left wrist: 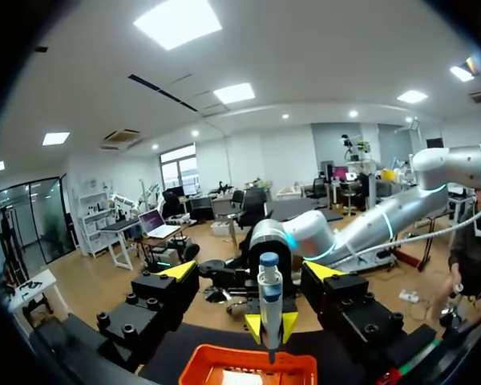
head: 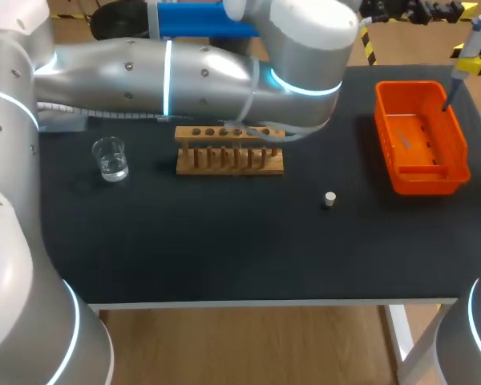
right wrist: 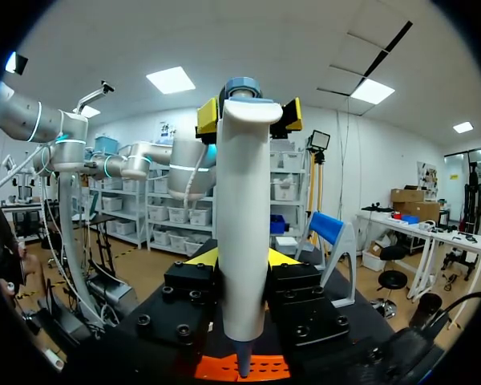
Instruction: Invert the test tube, pick up the pipette, mount the tip to pipette, aspirate from beaker and dispense into the tube, eject the tip, return the pipette, and cap with the stopper.
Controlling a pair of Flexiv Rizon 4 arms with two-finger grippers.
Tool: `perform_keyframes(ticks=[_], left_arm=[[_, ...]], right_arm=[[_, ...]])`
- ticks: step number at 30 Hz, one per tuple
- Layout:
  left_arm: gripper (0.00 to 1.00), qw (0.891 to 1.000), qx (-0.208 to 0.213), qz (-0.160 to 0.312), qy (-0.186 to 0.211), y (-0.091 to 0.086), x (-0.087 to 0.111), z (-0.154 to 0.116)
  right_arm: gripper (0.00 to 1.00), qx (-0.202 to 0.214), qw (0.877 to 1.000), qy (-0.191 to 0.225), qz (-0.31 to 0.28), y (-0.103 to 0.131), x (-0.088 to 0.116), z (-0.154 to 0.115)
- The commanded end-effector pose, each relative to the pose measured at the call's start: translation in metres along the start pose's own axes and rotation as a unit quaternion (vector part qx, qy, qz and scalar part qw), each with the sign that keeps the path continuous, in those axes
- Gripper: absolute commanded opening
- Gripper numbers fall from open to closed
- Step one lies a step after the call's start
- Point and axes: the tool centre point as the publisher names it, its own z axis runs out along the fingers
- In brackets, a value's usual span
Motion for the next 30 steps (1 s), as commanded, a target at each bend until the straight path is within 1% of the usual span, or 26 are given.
perform_keyframes(ticks=[1,5,7,10,11,13,15,17,24,30], left_arm=[[1.00,0.999,-0.048,-0.005,0.012,-0.006,-0.002,-0.027],[1.00,0.998,-0.059,-0.016,0.018,-0.003,-0.003,-0.040],[1.00,0.998,-0.053,-0.021,0.022,0.000,-0.002,-0.046],[1.00,0.997,-0.059,-0.031,0.028,0.006,-0.001,-0.053],[1.00,0.997,-0.055,-0.031,0.034,0.007,0.000,-0.055],[1.00,0.997,-0.057,-0.033,0.033,0.010,0.003,-0.059],[1.00,0.998,-0.047,-0.033,0.032,0.013,0.005,-0.067],[1.00,0.998,-0.047,-0.038,0.029,0.017,0.006,-0.074],[1.00,0.998,-0.031,-0.045,0.033,0.031,0.017,-0.095],[1.00,0.998,-0.019,-0.048,0.017,0.042,0.028,-0.114]], right_arm=[[0.00,0.002,1.000,0.001,0.000,0.001,0.000,-0.001],[0.00,0.002,1.000,0.001,0.000,0.001,0.000,-0.001],[0.00,0.002,1.000,0.001,0.000,0.001,0.000,-0.001],[0.00,0.002,1.000,0.001,0.000,0.001,0.000,-0.001],[0.00,0.002,1.000,0.001,0.000,0.001,0.000,-0.001],[0.00,0.002,1.000,0.001,0.000,0.001,0.000,-0.001],[0.00,0.002,1.000,0.001,0.000,0.001,0.000,-0.001],[0.00,0.002,1.000,0.001,0.000,0.001,0.000,-0.001],[0.00,0.002,1.000,0.001,0.000,0.001,0.000,-0.001],[0.00,0.002,1.000,0.001,0.000,0.001,0.000,-0.001]])
